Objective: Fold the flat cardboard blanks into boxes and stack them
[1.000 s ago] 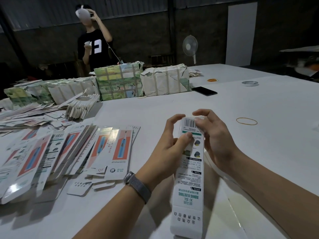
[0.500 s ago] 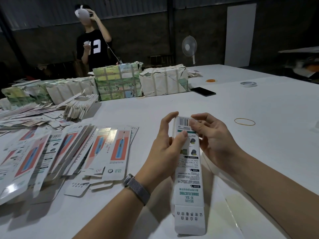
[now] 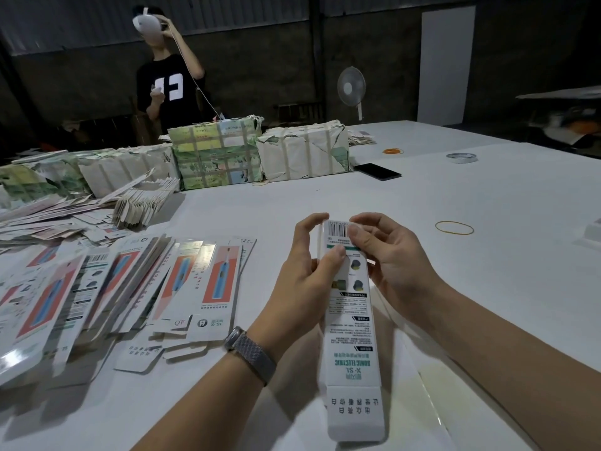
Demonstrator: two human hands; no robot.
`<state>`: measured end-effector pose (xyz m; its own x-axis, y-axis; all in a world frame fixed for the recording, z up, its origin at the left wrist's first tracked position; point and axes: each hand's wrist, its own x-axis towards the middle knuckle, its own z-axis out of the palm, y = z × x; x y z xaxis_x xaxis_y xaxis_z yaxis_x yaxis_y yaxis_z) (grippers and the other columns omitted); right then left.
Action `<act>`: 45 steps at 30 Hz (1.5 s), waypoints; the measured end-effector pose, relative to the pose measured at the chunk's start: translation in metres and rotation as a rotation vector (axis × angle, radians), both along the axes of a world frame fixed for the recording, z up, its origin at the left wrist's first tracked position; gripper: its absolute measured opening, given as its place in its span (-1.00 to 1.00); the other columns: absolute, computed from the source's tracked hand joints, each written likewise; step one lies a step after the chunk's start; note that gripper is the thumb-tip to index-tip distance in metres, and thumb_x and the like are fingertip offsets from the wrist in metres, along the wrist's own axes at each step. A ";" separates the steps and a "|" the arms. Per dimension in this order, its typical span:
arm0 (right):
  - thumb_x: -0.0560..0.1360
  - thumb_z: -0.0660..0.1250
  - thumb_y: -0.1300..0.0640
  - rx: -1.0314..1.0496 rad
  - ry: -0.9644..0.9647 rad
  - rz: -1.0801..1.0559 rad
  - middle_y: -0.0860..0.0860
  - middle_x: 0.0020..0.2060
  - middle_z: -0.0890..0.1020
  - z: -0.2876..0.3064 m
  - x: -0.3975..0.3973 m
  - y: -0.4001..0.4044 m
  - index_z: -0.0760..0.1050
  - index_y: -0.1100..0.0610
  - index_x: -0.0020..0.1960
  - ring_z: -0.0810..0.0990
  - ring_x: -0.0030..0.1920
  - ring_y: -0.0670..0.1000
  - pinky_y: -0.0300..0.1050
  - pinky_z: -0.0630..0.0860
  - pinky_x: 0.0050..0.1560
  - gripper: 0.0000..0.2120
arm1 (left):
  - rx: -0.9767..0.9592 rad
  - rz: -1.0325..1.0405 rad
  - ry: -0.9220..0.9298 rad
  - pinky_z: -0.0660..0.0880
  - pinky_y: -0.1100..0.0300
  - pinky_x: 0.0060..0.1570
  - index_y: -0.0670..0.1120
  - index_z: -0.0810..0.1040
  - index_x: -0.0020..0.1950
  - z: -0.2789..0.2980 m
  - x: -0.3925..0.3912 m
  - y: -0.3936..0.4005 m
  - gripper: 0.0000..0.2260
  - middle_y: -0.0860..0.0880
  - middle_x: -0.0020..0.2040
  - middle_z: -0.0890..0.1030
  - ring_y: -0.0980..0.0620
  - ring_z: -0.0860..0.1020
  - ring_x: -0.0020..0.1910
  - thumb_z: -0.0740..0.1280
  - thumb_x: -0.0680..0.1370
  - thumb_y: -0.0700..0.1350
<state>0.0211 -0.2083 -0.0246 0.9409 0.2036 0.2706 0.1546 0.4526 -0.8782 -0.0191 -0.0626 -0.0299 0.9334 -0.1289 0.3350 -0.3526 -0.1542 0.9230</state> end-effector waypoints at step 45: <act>0.26 0.30 -0.26 -1.200 -0.537 -0.250 -0.15 -0.04 0.42 0.003 -0.028 -0.003 0.29 -0.18 0.51 0.51 -0.01 -0.09 -0.11 0.52 0.06 -0.18 | -0.107 0.346 0.007 0.46 0.27 -0.50 0.14 0.40 0.08 0.003 0.019 0.023 -0.94 -0.14 -0.02 0.64 0.10 0.66 -0.34 0.24 0.68 -0.03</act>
